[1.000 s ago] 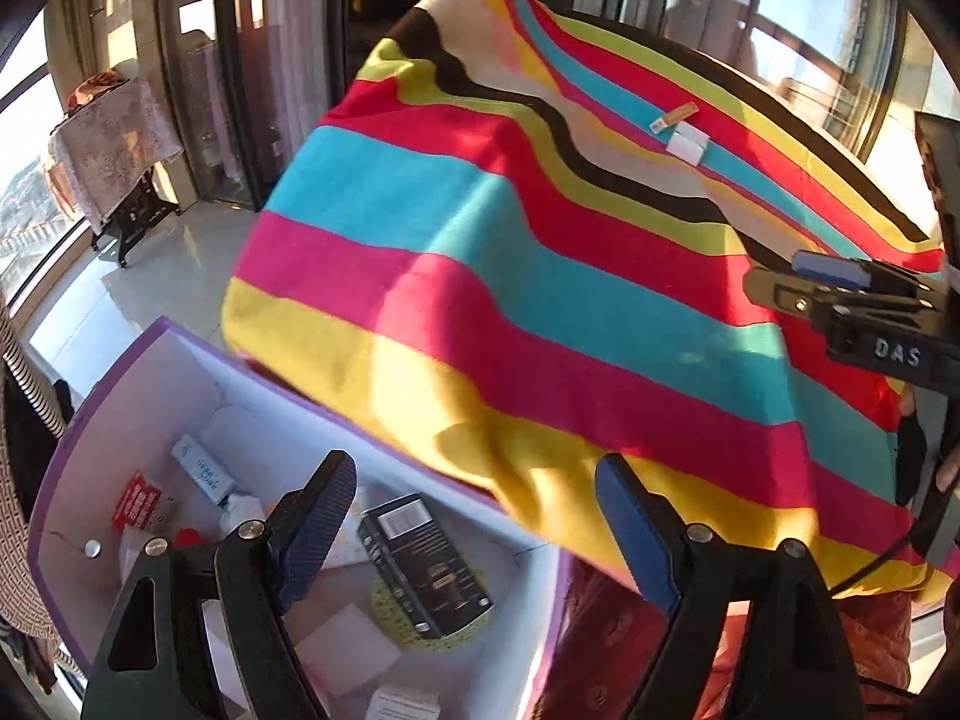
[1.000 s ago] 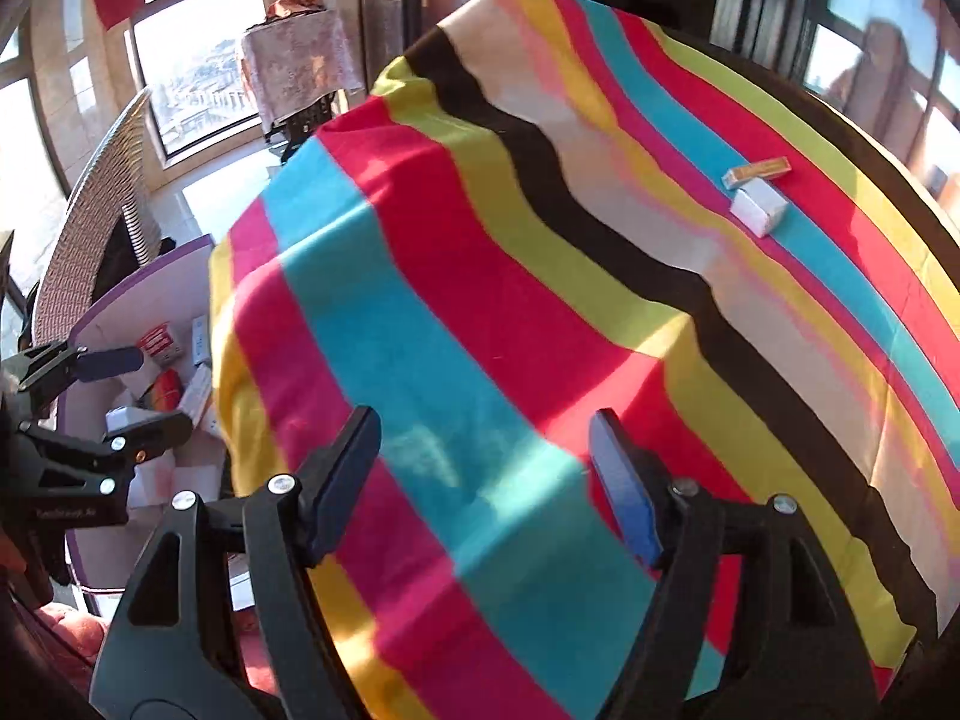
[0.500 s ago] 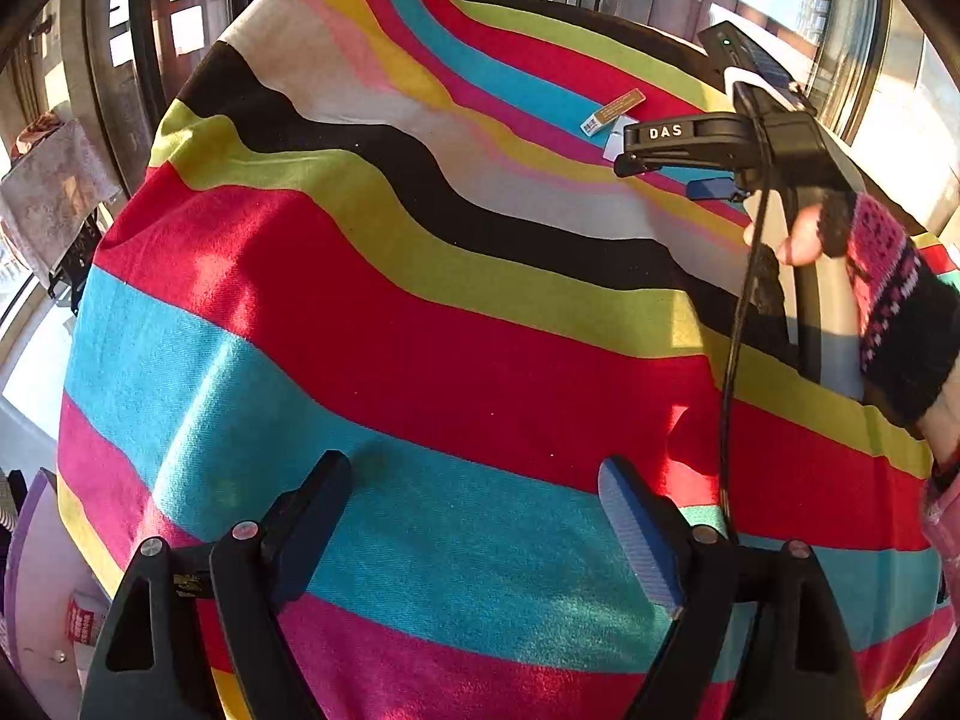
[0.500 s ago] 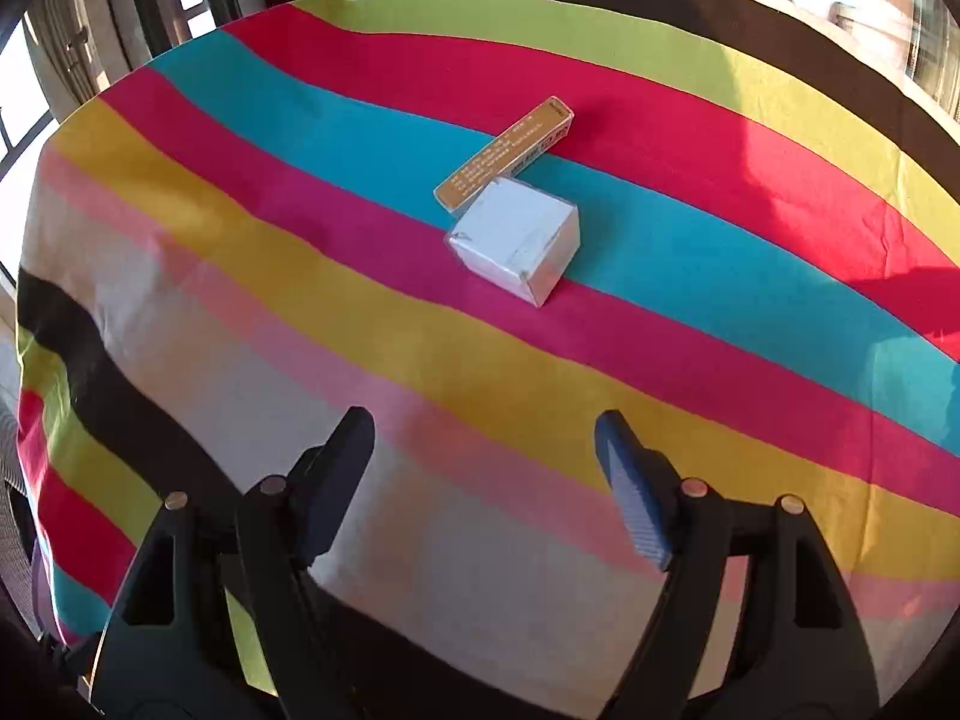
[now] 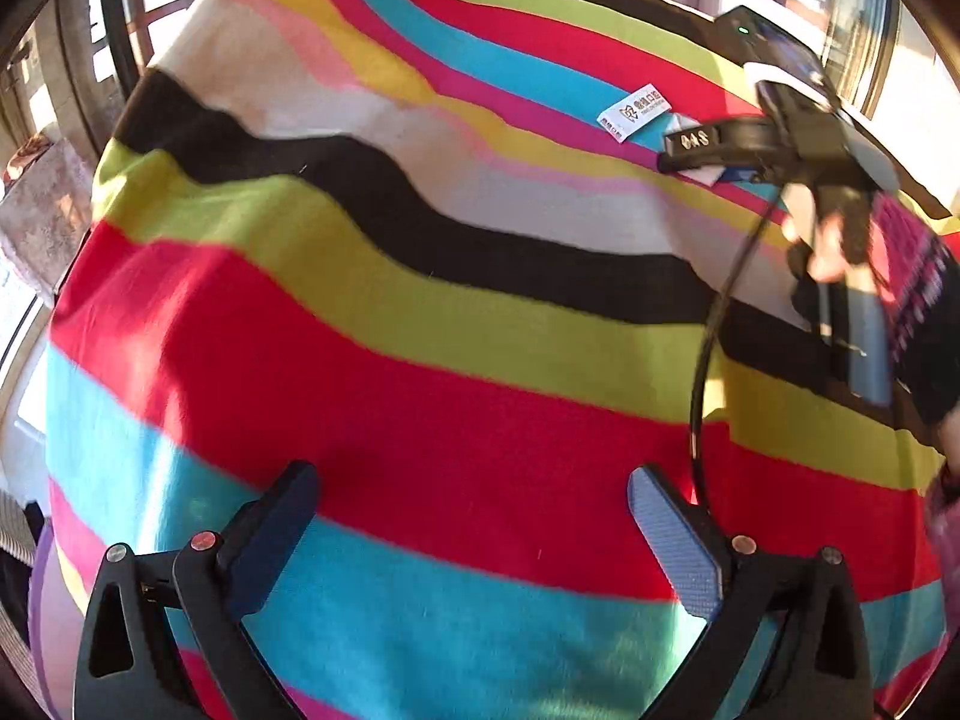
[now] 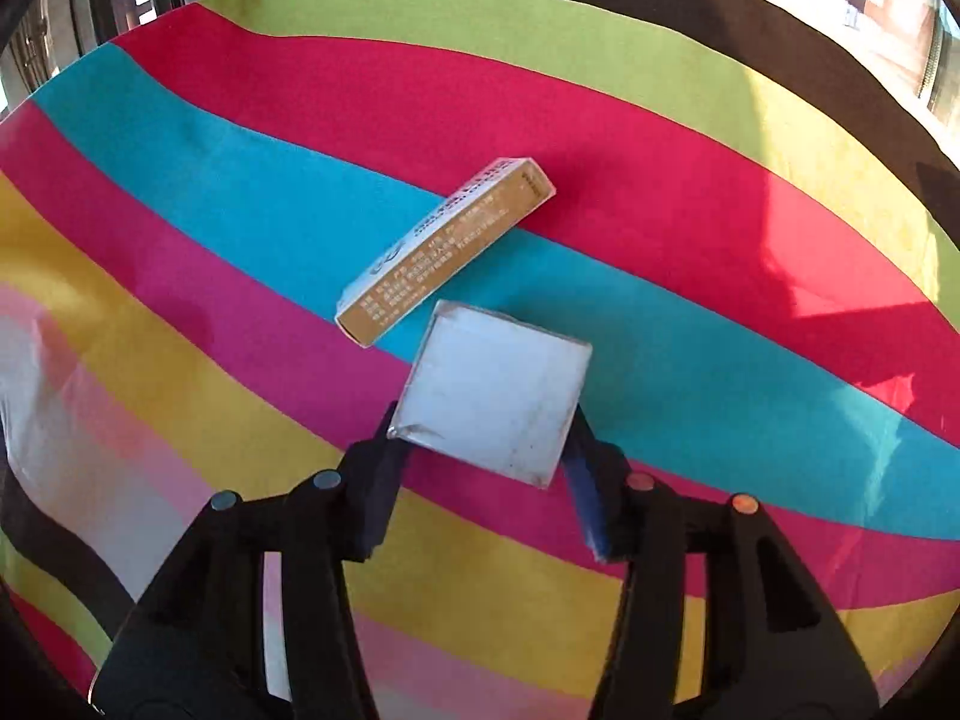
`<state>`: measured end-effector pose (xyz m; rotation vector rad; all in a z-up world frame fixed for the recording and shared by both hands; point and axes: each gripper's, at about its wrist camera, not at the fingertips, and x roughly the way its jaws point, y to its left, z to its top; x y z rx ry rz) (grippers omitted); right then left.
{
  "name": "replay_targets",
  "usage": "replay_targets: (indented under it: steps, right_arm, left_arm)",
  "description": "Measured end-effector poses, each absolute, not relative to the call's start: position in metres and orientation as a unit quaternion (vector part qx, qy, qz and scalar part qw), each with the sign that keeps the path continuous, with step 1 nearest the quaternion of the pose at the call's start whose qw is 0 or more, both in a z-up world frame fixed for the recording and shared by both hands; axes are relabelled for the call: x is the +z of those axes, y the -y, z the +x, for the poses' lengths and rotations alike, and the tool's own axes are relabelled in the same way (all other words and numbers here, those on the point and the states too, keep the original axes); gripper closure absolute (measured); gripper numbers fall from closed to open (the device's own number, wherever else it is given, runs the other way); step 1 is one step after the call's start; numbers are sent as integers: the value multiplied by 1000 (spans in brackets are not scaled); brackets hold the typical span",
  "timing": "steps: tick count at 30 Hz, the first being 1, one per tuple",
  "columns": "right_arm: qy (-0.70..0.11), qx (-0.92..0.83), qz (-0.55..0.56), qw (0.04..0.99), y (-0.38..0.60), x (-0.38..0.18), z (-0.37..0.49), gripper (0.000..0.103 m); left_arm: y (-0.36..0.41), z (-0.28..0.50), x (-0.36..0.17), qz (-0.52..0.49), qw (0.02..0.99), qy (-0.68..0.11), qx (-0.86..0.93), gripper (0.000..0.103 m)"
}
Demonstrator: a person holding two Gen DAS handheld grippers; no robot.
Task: Organize objects
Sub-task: 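Grasp the white square box with right gripper while left grasps tan Dingzhi Dental box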
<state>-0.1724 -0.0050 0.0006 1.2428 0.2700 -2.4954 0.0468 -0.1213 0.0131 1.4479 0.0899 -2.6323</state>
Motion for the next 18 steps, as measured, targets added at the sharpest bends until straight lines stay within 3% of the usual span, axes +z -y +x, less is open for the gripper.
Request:
replay_targets:
  steps: [10, 16, 18]
  right_arm:
    - [-78, -889, 426, 147, -94, 1, -89, 49]
    - [-68, -888, 427, 158, -99, 2, -81, 49]
    - [-63, -888, 427, 160, -100, 3, -79, 49]
  left_arm:
    - [44, -154, 31, 427, -18, 97, -899, 0]
    - [-10, -210, 13, 407, -144, 303, -850, 0]
    - [-11, -212, 14, 404, -183, 330, -833, 0]
